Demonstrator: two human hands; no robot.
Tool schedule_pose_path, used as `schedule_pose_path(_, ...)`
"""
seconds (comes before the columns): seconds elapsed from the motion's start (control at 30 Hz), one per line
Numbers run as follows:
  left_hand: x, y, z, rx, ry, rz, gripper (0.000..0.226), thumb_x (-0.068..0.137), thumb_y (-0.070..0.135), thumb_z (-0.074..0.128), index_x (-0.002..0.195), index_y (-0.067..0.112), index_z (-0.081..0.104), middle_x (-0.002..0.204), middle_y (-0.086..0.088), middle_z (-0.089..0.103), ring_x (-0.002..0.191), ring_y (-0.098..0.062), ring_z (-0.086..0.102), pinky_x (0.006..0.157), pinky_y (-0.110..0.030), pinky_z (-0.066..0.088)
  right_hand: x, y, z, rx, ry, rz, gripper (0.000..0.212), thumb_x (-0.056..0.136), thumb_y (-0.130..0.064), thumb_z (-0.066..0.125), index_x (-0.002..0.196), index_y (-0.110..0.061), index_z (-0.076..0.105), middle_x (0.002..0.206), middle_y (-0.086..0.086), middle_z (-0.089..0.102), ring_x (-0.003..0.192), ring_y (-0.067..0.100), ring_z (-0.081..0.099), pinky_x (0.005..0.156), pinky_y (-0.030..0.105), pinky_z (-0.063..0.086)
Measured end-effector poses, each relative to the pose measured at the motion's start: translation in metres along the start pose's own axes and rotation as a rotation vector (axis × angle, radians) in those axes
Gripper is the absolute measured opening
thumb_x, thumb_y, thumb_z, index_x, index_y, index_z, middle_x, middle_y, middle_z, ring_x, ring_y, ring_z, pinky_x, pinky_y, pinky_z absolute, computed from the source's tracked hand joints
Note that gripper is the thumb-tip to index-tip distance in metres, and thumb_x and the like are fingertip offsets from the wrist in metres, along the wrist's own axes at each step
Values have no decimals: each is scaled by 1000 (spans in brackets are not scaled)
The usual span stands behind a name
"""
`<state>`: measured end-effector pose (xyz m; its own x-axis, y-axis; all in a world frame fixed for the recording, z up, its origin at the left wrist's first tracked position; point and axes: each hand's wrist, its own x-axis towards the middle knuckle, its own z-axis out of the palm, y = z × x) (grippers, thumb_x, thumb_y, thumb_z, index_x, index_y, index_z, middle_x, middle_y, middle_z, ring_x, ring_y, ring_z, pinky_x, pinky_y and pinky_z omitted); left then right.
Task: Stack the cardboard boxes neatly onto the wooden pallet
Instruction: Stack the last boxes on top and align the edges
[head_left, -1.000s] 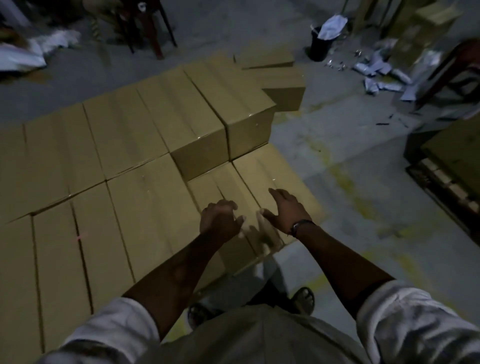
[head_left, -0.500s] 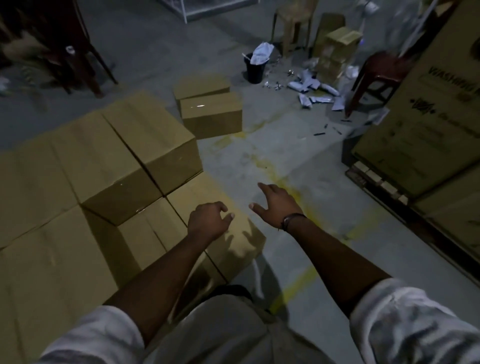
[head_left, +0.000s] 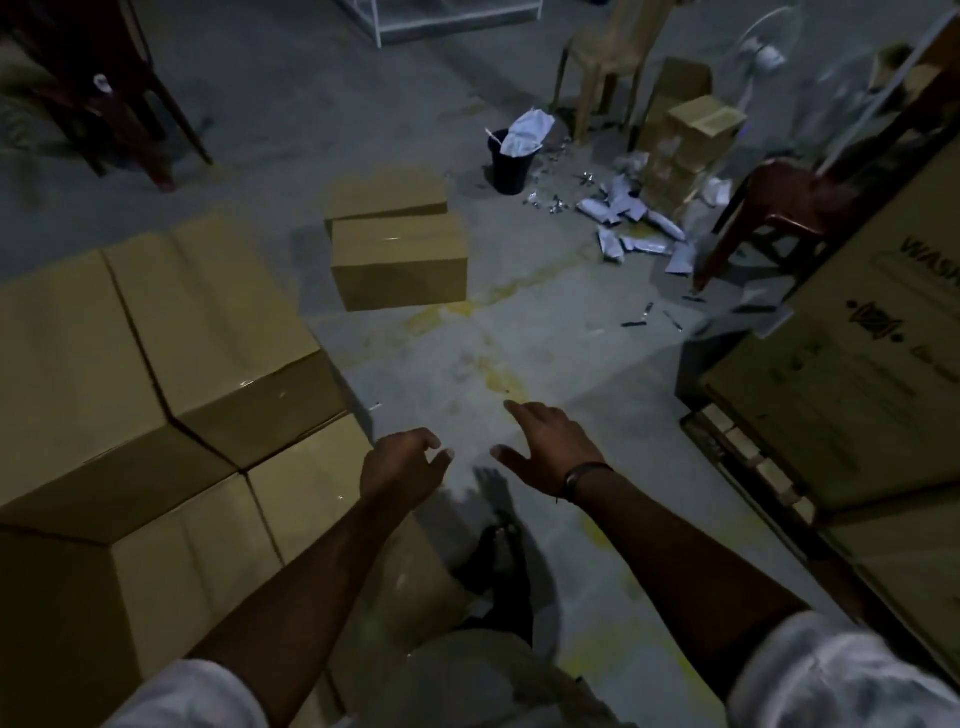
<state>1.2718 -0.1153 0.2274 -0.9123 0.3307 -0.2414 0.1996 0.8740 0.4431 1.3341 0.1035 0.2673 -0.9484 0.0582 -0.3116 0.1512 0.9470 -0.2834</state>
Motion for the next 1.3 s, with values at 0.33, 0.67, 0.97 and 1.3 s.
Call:
schedule_pose_path(0.33,187,57,6,-191,54,-178,59,84,72,49,109,24,72,107,2,74,100,-22,68,91,-40,54,178,97,-92,-5,-43,-78,78,94,-64,50,156,-23,27,151,9,43,133,34,43,105,47,43)
schedule_pose_path(0.67,332,116,-31,-254,158,-428,51,84,65,54,109,24,72,108,-1,74,102,-23,68,87,-39,57,385,146,-156,-17,-131,-374,78,95,-60,50,158,-19,26,155,13,38,139,37,38,110,51,38)
schedule_pose_path(0.97,462,182,-57,-333,281,-678,41,96,49,63,115,14,72,115,-8,73,105,-27,67,86,-33,53,569,190,-250,-115,-161,-628,77,95,-62,50,155,-16,33,153,14,42,138,37,41,109,45,39)
schedule_pose_path(1.3,615,170,-73,-439,400,-845,59,90,56,66,134,16,59,134,-10,62,120,-31,61,94,-39,52,759,200,-297,-254,-263,-673,83,93,-64,51,159,-25,19,164,7,20,147,33,23,115,50,30)
